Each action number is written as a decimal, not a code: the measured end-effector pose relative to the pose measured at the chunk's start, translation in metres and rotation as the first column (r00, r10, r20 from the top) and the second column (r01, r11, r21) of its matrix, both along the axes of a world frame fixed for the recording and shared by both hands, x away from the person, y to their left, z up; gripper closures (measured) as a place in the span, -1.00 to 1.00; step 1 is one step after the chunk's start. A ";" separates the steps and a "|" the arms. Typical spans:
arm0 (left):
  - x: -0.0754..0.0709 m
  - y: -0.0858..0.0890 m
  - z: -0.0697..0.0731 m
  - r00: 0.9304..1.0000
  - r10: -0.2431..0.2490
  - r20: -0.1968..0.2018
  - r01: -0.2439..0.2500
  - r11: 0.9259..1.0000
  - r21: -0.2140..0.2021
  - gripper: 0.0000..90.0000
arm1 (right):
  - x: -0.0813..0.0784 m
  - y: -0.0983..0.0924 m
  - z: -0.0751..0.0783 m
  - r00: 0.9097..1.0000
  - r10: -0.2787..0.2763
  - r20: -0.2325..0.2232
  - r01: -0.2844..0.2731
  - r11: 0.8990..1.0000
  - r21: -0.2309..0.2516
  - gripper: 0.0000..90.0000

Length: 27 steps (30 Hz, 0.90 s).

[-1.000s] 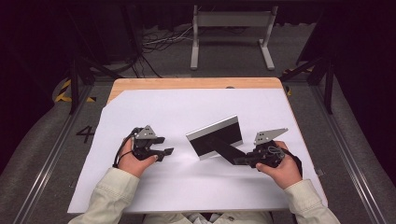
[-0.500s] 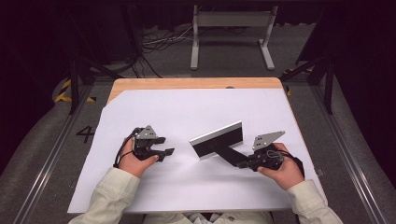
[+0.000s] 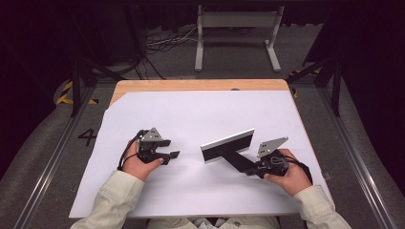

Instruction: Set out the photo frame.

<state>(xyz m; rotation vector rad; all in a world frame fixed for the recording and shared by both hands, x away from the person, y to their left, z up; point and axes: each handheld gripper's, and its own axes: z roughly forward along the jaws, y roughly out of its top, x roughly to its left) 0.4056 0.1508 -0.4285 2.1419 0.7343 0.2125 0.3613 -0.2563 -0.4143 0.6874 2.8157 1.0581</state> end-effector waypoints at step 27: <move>0.003 -0.008 0.000 1.000 -0.026 0.003 0.026 1.000 0.007 -0.12 | -0.004 -0.003 -0.008 1.000 -0.017 0.011 0.018 0.998 -0.062 0.67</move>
